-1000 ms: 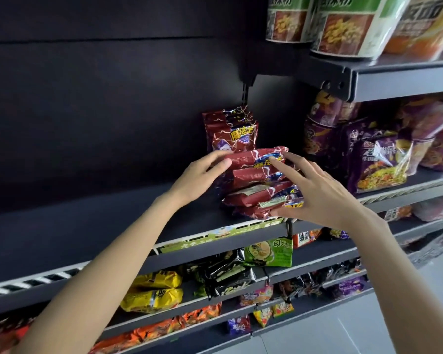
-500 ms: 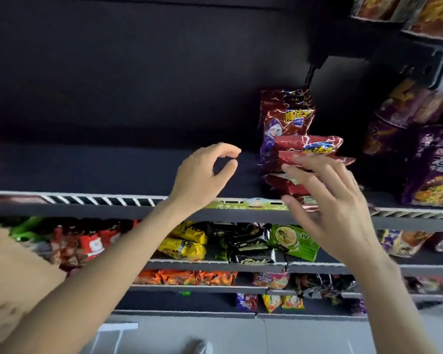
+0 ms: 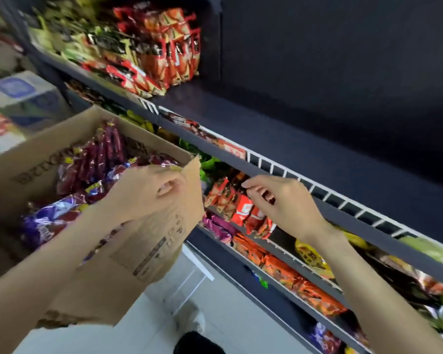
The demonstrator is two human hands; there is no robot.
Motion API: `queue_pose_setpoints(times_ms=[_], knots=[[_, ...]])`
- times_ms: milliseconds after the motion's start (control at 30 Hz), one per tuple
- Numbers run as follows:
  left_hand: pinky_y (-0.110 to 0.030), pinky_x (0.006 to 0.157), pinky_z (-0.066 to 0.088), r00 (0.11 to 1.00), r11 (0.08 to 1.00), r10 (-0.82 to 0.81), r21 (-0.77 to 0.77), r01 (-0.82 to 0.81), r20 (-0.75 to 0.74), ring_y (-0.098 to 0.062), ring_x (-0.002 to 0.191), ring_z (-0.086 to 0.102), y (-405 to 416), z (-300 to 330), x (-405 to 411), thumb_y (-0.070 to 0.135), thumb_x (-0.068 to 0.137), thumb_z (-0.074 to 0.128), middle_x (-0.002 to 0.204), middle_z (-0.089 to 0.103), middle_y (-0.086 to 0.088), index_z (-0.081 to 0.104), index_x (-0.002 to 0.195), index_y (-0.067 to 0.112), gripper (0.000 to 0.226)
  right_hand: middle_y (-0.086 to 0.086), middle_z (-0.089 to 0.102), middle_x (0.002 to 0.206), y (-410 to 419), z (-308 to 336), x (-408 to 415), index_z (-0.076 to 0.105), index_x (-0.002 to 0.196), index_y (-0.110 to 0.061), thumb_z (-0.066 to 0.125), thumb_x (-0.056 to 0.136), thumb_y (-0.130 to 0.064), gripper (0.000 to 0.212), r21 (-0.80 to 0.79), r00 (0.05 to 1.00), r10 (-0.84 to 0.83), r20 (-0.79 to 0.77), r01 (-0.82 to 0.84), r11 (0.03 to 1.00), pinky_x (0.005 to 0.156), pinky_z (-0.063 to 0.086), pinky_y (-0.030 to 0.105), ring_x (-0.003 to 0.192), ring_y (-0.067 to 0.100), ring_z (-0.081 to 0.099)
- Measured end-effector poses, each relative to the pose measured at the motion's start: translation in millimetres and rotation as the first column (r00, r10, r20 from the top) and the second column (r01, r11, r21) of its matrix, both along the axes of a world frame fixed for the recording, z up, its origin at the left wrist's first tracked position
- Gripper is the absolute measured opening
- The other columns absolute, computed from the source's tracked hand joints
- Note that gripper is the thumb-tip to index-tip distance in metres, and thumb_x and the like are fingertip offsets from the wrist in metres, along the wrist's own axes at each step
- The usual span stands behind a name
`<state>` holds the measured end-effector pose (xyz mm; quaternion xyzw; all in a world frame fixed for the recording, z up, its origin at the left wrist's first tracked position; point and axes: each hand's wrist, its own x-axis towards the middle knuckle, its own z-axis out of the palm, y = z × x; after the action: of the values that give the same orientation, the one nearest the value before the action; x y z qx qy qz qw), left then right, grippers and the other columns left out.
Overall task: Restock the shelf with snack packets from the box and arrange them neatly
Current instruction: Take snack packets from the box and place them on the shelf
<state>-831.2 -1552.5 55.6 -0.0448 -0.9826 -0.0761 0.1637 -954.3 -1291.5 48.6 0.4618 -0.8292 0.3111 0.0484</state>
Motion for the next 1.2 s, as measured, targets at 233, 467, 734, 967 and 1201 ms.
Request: queue_pose_setpoints(times_ms=[233,467,734,967,1201], knots=[[-0.037,0.092,0.048,0.855,0.940,0.333,-0.075,-0.332,0.397,-0.018,0.122,0.047,-178,-60,29,0.047,0.088,0.057,0.134,0.050,0.002,0.049,0.131,0.031,0.047,-0.007,0.061,0.120,-190,-25,-20,0.061,0.120,-0.027,0.050,0.095,-0.030,0.027,0.249,0.978,0.209,0.028,-0.209,0.946,0.087,0.049,0.038,0.111,0.014,0.056],[-0.041,0.102,0.041,0.713,0.923,0.296,0.001,-0.384,0.636,-0.022,0.131,0.038,-214,-102,15,0.081,0.069,0.043,0.147,0.033,-0.003,0.024,0.144,0.024,0.096,0.014,0.055,0.118,-304,-69,-50,0.043,0.131,-0.014,0.045,0.094,-0.021,0.038,0.718,0.987,0.158,-0.040,-0.082,0.691,0.074,0.050,0.039,0.105,0.033,0.058],[-0.039,0.087,0.049,0.811,0.931,0.247,0.103,-0.351,0.530,-0.020,0.112,0.053,-197,-131,-8,0.075,0.077,0.042,0.134,0.046,-0.002,0.030,0.142,0.023,0.084,0.024,0.038,0.139,-331,-101,-56,0.013,0.149,-0.014,0.061,0.090,-0.035,0.079,0.864,0.996,0.014,0.083,-0.079,0.497,0.096,0.041,0.046,0.124,0.042,0.040],[-0.034,0.072,0.053,0.864,0.911,0.285,0.163,-0.379,0.414,-0.017,0.088,0.063,-195,-144,-14,0.061,0.083,0.054,0.114,0.059,0.001,0.044,0.126,0.018,0.061,0.014,0.038,0.135,-338,-101,-54,0.031,0.141,-0.020,0.072,0.080,-0.035,0.075,0.642,0.952,-0.048,0.302,-0.165,0.749,0.102,0.037,0.043,0.125,0.033,0.037],[-0.020,0.060,0.041,0.916,0.908,0.246,0.255,-0.332,0.318,-0.010,0.078,0.062,-202,-138,1,0.049,0.086,0.058,0.094,0.066,0.008,0.054,0.113,0.017,0.043,0.008,0.050,0.131,-332,-95,-50,0.024,0.135,-0.035,0.068,0.086,-0.025,0.067,0.563,0.944,0.072,0.323,-0.252,0.787,0.079,0.046,0.037,0.107,0.026,0.055]])
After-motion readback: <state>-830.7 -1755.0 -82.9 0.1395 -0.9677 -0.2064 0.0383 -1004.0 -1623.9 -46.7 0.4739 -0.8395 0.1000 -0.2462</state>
